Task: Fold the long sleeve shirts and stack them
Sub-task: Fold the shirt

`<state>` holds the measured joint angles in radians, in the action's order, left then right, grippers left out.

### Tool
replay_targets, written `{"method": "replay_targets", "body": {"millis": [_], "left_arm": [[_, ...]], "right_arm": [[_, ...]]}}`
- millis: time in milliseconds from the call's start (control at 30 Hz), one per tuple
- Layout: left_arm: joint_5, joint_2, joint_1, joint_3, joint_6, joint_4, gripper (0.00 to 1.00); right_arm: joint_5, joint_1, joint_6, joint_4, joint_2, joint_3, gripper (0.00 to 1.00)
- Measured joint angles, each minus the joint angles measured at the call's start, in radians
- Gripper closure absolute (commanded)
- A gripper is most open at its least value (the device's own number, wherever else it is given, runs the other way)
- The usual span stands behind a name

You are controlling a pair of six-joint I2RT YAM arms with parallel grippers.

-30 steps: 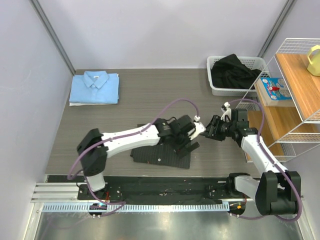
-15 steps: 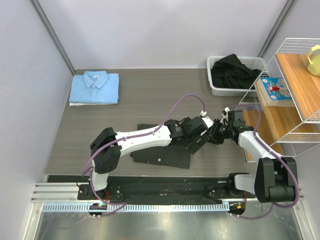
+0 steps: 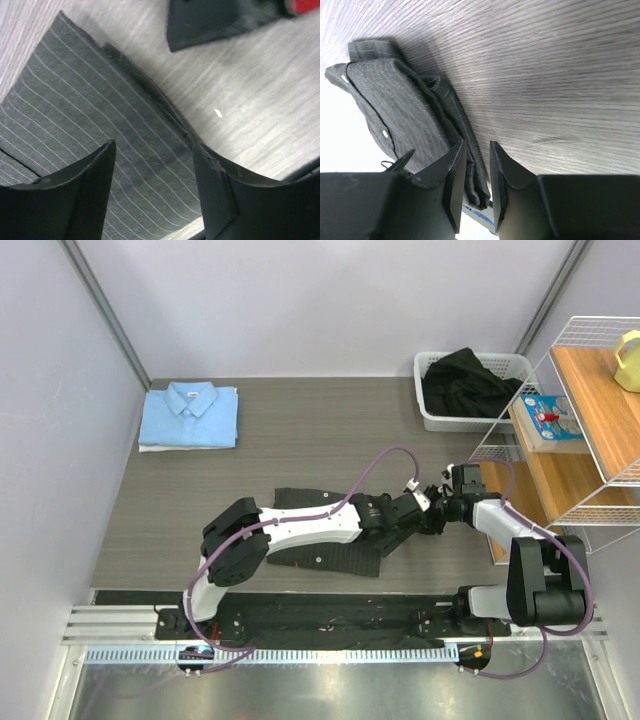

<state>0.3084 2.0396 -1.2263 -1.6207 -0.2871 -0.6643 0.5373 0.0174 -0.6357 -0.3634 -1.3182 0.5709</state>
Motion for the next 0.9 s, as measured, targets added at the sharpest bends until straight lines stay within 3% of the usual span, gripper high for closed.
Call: {"method": "replay_targets", "body": {"millis": [133,267,300,333,367,433,767,900], "left_arm": [[-0.007,0.005,0.024,0.000,-0.001,-0.007,0.49],[-0.029,0.005,0.043,0.000,-0.002,-0.006,0.76],[-0.039,0.005,0.048,0.001,-0.002,-0.005,0.77],[-0.048,0.005,0.051,0.003,-0.003,-0.005,0.73],[-0.057,0.005,0.054,0.005,-0.002,-0.005,0.55],[-0.074,0.004,0.058,0.010,-0.001,-0.005,0.42],[-0.038,-0.011,0.008,0.013,-0.047,-0.012,0.38],[-0.009,0.020,-0.006,-0.024,-0.055,-0.040,0.47]], "right_arm": [[0.032,0.000,-0.017,0.029,0.000,-0.021,0.70],[0.073,0.000,-0.044,0.064,0.001,-0.058,0.72],[0.088,0.000,-0.055,0.075,0.001,-0.069,0.72],[0.101,0.000,-0.063,0.085,0.001,-0.080,0.72],[0.109,0.001,-0.072,0.092,0.001,-0.088,0.72],[0.114,0.004,-0.079,0.100,0.001,-0.097,0.72],[0.107,0.007,-0.086,0.112,-0.005,-0.097,0.71],[0.103,0.007,-0.086,0.111,-0.005,-0.097,0.71]]}}
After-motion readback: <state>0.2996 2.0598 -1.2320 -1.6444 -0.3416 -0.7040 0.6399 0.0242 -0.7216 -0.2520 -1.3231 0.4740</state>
